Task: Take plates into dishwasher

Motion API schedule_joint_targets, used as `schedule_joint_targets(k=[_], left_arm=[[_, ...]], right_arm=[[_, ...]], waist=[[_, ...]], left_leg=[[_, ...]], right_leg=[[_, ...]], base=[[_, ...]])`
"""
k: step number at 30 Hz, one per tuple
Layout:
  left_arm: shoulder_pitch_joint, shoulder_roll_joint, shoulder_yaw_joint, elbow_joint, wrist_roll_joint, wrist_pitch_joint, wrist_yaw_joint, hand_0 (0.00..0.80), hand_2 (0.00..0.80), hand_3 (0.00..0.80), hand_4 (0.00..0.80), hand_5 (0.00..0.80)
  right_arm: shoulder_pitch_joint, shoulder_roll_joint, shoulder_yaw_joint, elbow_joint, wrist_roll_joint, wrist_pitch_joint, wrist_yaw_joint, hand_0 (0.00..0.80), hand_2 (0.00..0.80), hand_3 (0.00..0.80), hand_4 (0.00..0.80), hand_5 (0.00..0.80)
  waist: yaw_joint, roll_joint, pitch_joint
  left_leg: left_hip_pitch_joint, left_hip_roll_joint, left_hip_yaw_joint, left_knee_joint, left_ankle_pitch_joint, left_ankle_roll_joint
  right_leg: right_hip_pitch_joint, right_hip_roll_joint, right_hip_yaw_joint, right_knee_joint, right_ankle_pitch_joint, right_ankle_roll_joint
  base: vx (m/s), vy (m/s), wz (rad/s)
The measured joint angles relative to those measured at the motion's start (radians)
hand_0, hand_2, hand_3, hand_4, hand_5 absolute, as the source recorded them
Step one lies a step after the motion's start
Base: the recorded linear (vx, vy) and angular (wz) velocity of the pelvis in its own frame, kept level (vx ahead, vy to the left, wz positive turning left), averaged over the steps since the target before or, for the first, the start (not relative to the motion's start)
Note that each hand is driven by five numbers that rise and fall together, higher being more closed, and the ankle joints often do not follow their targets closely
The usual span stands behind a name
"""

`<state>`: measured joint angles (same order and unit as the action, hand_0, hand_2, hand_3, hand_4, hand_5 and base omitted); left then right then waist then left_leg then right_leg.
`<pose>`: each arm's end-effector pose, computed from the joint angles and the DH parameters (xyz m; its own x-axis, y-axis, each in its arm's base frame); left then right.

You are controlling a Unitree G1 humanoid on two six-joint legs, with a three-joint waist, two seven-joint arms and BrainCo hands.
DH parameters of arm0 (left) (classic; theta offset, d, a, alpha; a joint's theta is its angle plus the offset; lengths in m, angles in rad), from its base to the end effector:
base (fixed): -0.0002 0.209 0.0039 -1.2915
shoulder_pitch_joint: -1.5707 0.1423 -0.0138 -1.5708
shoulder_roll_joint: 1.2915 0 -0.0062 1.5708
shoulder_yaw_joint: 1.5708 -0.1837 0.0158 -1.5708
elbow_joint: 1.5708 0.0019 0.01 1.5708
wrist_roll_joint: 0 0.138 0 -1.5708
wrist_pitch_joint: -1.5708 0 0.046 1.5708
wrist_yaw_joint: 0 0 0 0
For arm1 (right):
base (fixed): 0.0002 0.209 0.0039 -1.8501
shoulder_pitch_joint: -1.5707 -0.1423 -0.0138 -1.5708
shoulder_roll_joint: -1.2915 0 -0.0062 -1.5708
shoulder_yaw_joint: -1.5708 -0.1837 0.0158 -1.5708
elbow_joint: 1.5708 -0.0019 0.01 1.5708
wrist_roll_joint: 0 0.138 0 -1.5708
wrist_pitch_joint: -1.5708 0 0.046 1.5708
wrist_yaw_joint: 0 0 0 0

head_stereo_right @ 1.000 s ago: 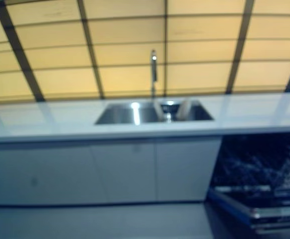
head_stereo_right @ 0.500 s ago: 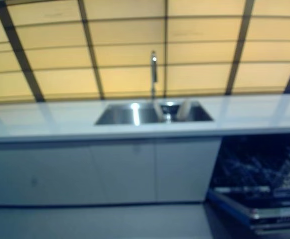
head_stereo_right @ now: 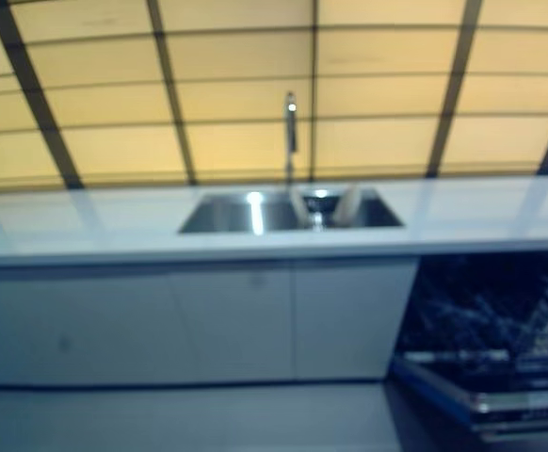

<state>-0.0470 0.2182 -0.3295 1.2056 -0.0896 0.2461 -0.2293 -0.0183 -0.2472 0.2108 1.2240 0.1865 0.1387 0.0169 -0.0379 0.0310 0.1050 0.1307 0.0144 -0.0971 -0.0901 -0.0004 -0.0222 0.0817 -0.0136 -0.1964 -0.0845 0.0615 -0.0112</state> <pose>0.0797 0.2056 -0.1180 0.0922 -0.0648 -0.9936 0.2756 0.9606 -0.0371 0.0724 -0.2227 -0.1163 0.2160 -0.1548 -0.9640 -0.0407 0.9851 -0.1673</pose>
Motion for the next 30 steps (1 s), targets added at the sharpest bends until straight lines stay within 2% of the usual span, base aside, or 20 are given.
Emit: schedule_joint_targets(k=[4, 8, 9, 10, 11, 12, 14, 16, 17, 18, 19, 21, 23, 25, 26, 27, 28, 29, 30], left_arm=[[-0.002, 0.0, 0.001, 0.001, -0.003, -0.018, 0.055, 0.0, 0.0, 0.0, 0.0, 0.0], [-0.046, 0.001, 0.009, 0.014, -0.037, -0.038, 0.134, 0.0, 0.0, 0.0, 0.0, 0.0], [-0.074, 0.007, 0.048, 0.019, -0.054, -0.06, 0.17, 0.0, 0.0, 0.0, 0.0, 0.0], [-0.087, 0.012, 0.057, 0.018, -0.056, -0.063, 0.177, 0.0, 0.0, 0.0, 0.0, 0.0], [-0.094, 0.018, 0.077, 0.025, -0.077, -0.07, 0.19, 0.0, 0.0, 0.0, 0.0, 0.0], [-0.082, 0.015, 0.088, 0.02, -0.102, -0.082, 0.19, 0.0, 0.0, 0.0, 0.0, 0.0], [-0.082, 0.003, 0.089, 0.034, -0.102, -0.085, 0.191, 0.0, 0.0, 0.0, 0.0, 0.0], [-0.082, -0.011, 0.089, 0.038, -0.103, -0.086, 0.191, 0.0, 0.0, 0.0, 0.0, 0.0], [-0.08, -0.018, 0.089, 0.043, -0.102, -0.086, 0.19, 0.0, 0.0, 0.0, 0.0, 0.0], [-0.08, -0.018, 0.089, 0.047, -0.102, -0.086, 0.189, 0.0, 0.0, 0.0, 0.0, 0.0], [-0.08, -0.017, 0.089, 0.052, -0.103, -0.085, 0.191, 0.0, 0.0, 0.0, 0.0, 0.0], [-0.084, -0.018, 0.089, 0.052, -0.112, -0.086, 0.193, 0.0, 0.0, 0.0, 0.0, 0.0], [-0.084, -0.018, 0.089, 0.052, -0.13, -0.083, 0.194, 0.0, 0.0, 0.0, 0.0, 0.0], [-0.084, -0.014, 0.117, 0.049, -0.143, -0.082, 0.194, 0.0, 0.0, 0.0, 0.0, 0.0], [-0.083, -0.014, 0.116, 0.049, -0.139, -0.083, 0.192, 0.0, 0.0, 0.0, 0.0, 0.0], [-0.083, -0.014, 0.116, 0.047, -0.137, -0.083, 0.191, 0.0, 0.0, 0.0, 0.0, 0.0], [-0.081, -0.01, 0.115, 0.035, -0.135, -0.086, 0.191, 0.0, 0.0, 0.0, 0.0, 0.0], [-0.077, 0.009, 0.114, 0.014, -0.127, -0.094, 0.191, 0.0, 0.0, 0.0, 0.0, 0.0], [-0.064, 0.031, 0.114, -0.003, -0.12, -0.102, 0.191, 0.0, 0.0, 0.0, 0.0, 0.0]], right_arm=[[-0.006, -0.002, 0.002, 0.0, 0.0, 0.007, -0.002, 0.0, 0.0, 0.0, 0.0, 0.0], [-0.025, -0.004, 0.006, 0.001, 0.004, 0.019, -0.021, 0.0, 0.0, 0.0, 0.0, 0.0], [-0.047, -0.002, 0.006, 0.004, 0.024, 0.023, -0.03, 0.0, 0.0, 0.0, 0.0, 0.0], [-0.059, 0.0, 0.006, 0.005, 0.028, 0.023, -0.031, 0.0, 0.0, 0.0, 0.0, 0.0], [-0.086, -0.004, 0.006, 0.019, 0.044, 0.025, -0.045, 0.0, 0.0, 0.0, 0.0, 0.0], [-0.095, -0.013, 0.006, 0.021, 0.051, 0.025, -0.053, 0.0, 0.0, 0.0, 0.0, 0.0], [-0.108, -0.027, 0.004, 0.04, 0.061, 0.022, -0.067, 0.0, 0.0, 0.0, 0.0, 0.0], [-0.107, -0.036, 0.003, 0.043, 0.061, 0.023, -0.067, 0.0, 0.0, 0.0, 0.0, 0.0], [-0.1, -0.04, 0.0, 0.047, 0.061, 0.026, -0.064, 0.0, 0.0, 0.0, 0.0, 0.0], [-0.095, -0.04, -0.002, 0.046, 0.061, 0.026, -0.058, 0.0, 0.0, 0.0, 0.0, 0.0], [-0.092, -0.039, -0.002, 0.047, 0.061, 0.03, -0.05, 0.0, 0.0, 0.0, 0.0, 0.0], [-0.075, -0.04, -0.003, 0.046, 0.061, 0.034, -0.039, 0.0, 0.0, 0.0, 0.0, 0.0], [-0.073, -0.041, -0.003, 0.042, 0.06, 0.035, -0.032, 0.0, 0.0, 0.0, 0.0, 0.0], [-0.054, -0.039, -0.002, 0.053, 0.059, 0.044, -0.024, 0.0, 0.0, 0.0, 0.0, 0.0], [-0.048, -0.038, -0.002, 0.054, 0.055, 0.047, -0.031, 0.0, 0.0, 0.0, 0.0, 0.0], [-0.044, -0.038, -0.002, 0.053, 0.056, 0.047, -0.034, 0.0, 0.0, 0.0, 0.0, 0.0], [-0.038, -0.035, -0.002, 0.048, 0.058, 0.045, -0.039, 0.0, 0.0, 0.0, 0.0, 0.0], [-0.034, -0.024, -0.003, 0.042, 0.059, 0.043, -0.04, 0.0, 0.0, 0.0, 0.0, 0.0], [-0.028, -0.012, -0.002, 0.037, 0.056, 0.042, -0.038, 0.0, 0.0, 0.0, 0.0, 0.0]], waist=[[0.0, -0.002, 0.01], [-0.001, -0.008, 0.043], [0.004, -0.029, 0.079], [0.007, -0.043, 0.092], [0.032, -0.068, 0.127], [0.056, -0.065, 0.135], [0.081, -0.055, 0.157], [0.082, -0.032, 0.171], [0.085, -0.006, 0.178], [0.087, 0.01, 0.185], [0.091, 0.024, 0.191], [0.106, 0.032, 0.192], [0.109, 0.035, 0.19], [0.107, 0.031, 0.183], [0.102, 0.028, 0.169], [0.1, 0.037, 0.158], [0.1, 0.031, 0.148], [0.096, 0.005, 0.142], [0.096, -0.026, 0.121]], left_leg=[[-0.008, 0.005, -0.007, 0.019, 0.0, -0.009], [-0.083, 0.001, -0.011, 0.11, -0.013, -0.025], [-0.16, -0.016, -0.009, 0.25, -0.024, -0.046], [-0.186, -0.025, 0.002, 0.3, -0.017, -0.056], [-0.293, -0.047, 0.038, 0.498, -0.002, -0.092], [-0.345, -0.046, 0.053, 0.534, -0.004, -0.094], [-0.37, -0.028, 0.127, 0.44, -0.001, -0.098], [-0.364, -0.027, 0.131, 0.337, 0.012, -0.105], [-0.357, -0.014, 0.124, 0.239, 0.032, -0.127], [-0.348, 0.0, 0.124, 0.185, 0.037, -0.129], [-0.349, 0.019, 0.125, 0.156, 0.045, -0.137], [-0.349, 0.032, 0.126, 0.144, 0.045, -0.138], [-0.349, 0.031, 0.132, 0.162, 0.045, -0.137], [-0.316, 0.028, 0.151, 0.256, 0.048, -0.114], [-0.31, 0.028, 0.151, 0.275, 0.039, -0.104], [-0.302, 0.029, 0.153, 0.271, 0.046, -0.092], [-0.288, 0.018, 0.171, 0.258, 0.051, -0.033], [-0.264, 0.001, 0.203, 0.245, 0.048, 0.035], [-0.256, -0.024, 0.21, 0.235, 0.042, 0.063]], right_leg=[[0.0, 0.014, 0.02, 0.001, -0.006, -0.009], [-0.021, 0.025, 0.05, 0.03, -0.028, -0.03], [-0.063, 0.024, 0.079, 0.094, -0.063, -0.053], [-0.074, 0.016, 0.083, 0.116, -0.07, -0.057], [-0.088, 0.01, 0.127, 0.152, -0.078, -0.071], [-0.085, 0.007, 0.139, 0.161, -0.08, -0.081], [-0.078, 0.01, 0.151, 0.161, -0.081, -0.089], [-0.053, 0.022, 0.157, 0.139, -0.076, -0.098], [-0.043, 0.044, 0.173, 0.136, -0.075, -0.099], [-0.038, 0.062, 0.18, 0.141, -0.075, -0.1], [-0.032, 0.082, 0.19, 0.141, -0.075, -0.1], [-0.027, 0.095, 0.206, 0.145, -0.076, -0.1], [-0.016, 0.094, 0.221, 0.145, -0.09, -0.093], [-0.012, 0.074, 0.237, 0.205, -0.15, -0.067], [-0.016, 0.068, 0.237, 0.216, -0.17, -0.042], [-0.015, 0.066, 0.237, 0.218, -0.178, -0.032], [-0.019, 0.062, 0.232, 0.26, -0.208, -0.016], [-0.031, 0.038, 0.219, 0.355, -0.265, -0.002], [-0.03, 0.015, 0.203, 0.423, -0.315, 0.013]], base=[[0.02, -0.101, 0.06], [-0.008, -0.093, 0.49], [0.024, -0.091, 0.58], [0.101, -0.06, 0.41], [0.199, -0.035, -0.11], [0.333, -0.032, -0.24], [0.428, -0.024, -0.27], [0.406, 0.02, -0.13], [0.412, 0.053, -0.17], [0.35, 0.072, -0.32], [0.292, 0.064, -0.24], [0.274, 0.085, -0.41], [0.475, 0.182, -0.45], [0.557, 0.192, -0.39], [0.401, 0.099, -0.25], [0.241, 0.058, -0.1], [0.207, 0.059, -0.14], [0.171, 0.063, -0.12], [0.238, 0.081, -0.08]])
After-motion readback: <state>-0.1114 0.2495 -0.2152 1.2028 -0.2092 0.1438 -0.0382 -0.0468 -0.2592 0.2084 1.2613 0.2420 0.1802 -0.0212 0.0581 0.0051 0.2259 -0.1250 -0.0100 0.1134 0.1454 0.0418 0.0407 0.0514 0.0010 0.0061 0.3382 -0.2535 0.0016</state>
